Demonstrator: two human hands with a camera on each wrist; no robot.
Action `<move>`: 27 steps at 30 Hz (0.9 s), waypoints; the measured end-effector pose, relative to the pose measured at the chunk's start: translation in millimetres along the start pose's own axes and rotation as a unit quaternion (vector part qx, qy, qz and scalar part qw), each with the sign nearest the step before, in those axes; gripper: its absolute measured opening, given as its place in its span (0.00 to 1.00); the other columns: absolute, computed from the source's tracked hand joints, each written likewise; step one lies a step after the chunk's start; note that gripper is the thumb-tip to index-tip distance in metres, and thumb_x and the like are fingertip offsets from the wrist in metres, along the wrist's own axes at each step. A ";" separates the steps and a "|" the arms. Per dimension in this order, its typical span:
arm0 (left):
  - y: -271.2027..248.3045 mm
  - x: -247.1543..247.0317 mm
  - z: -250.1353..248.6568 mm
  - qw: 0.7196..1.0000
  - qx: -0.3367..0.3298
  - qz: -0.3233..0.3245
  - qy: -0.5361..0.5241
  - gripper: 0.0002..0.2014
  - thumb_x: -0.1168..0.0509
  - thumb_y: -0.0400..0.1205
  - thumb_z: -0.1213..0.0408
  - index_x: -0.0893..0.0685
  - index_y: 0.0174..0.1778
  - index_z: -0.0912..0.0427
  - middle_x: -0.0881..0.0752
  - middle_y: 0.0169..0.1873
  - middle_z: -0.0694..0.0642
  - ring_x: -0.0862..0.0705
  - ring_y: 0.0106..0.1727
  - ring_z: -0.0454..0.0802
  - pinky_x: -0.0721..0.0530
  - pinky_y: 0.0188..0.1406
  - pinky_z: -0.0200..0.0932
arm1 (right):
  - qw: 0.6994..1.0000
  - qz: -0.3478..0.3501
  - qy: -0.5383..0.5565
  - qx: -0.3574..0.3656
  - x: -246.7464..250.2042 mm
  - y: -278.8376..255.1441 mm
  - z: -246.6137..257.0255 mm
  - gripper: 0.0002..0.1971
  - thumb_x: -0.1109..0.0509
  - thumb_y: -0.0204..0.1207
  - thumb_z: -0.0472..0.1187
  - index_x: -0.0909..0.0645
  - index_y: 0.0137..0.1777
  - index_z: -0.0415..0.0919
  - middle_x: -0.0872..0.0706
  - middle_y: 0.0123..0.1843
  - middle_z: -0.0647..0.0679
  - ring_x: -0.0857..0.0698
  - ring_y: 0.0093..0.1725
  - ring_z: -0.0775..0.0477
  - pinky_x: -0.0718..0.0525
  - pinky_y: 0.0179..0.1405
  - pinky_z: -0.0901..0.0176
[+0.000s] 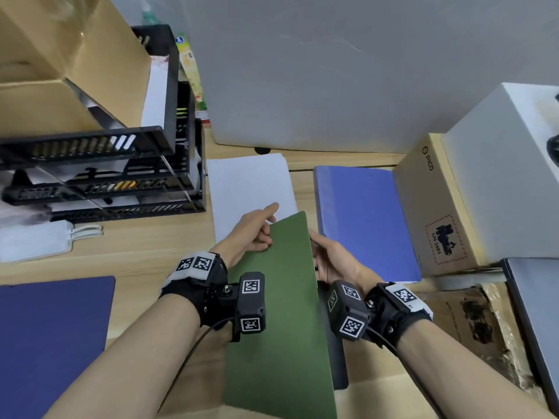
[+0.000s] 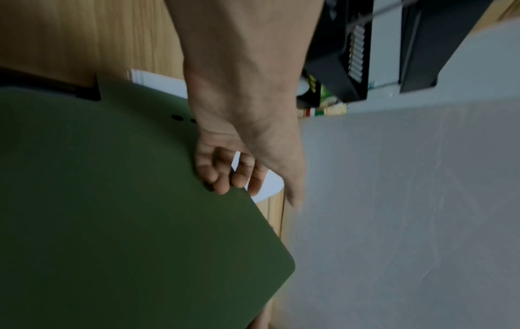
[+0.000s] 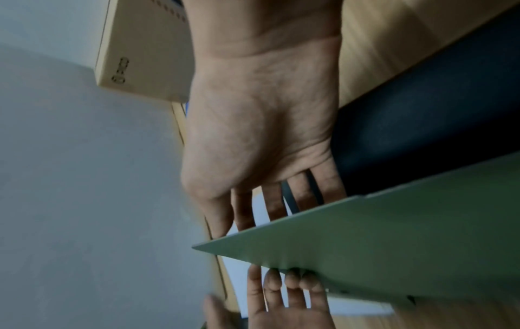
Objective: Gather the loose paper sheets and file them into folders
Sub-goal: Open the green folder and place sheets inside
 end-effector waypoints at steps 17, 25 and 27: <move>-99.5 159.0 -4.9 0.998 -0.038 0.007 -0.053 0.16 0.38 0.67 0.62 0.14 0.48 0.54 0.18 0.51 0.56 0.19 0.43 0.47 0.20 0.34 0.40 | 0.981 0.142 -0.134 -0.020 -135.1 60.0 -13.6 0.21 0.32 0.76 0.50 0.21 0.69 0.50 0.24 0.70 0.40 0.19 0.66 0.38 0.12 0.52 0.41; -94.6 227.5 49.6 0.962 -0.003 -0.257 0.094 0.19 0.35 0.73 0.80 0.15 0.54 0.54 0.16 0.47 0.56 0.19 0.39 0.49 0.22 0.31 0.38 | 0.977 0.022 -0.205 -0.048 -118.7 76.0 -33.1 0.21 0.30 0.67 0.56 0.17 0.60 0.51 0.15 0.60 0.51 0.16 0.56 0.49 0.16 0.53 0.52; -86.5 237.9 68.8 0.932 -0.008 -0.332 0.148 0.19 0.31 0.72 0.79 0.15 0.52 0.52 0.15 0.54 0.55 0.19 0.47 0.52 0.22 0.40 0.39 | 0.974 -0.016 -0.222 -0.045 -107.0 78.0 -32.3 0.18 0.31 0.72 0.55 0.18 0.60 0.51 0.15 0.61 0.52 0.17 0.57 0.49 0.17 0.55 0.53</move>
Point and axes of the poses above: each hand's wrist, its own y-axis towards the middle knuckle, its own x-axis out of the back of the hand, z = x × y, the point moved 2 cm from there along y, towards the middle knuckle
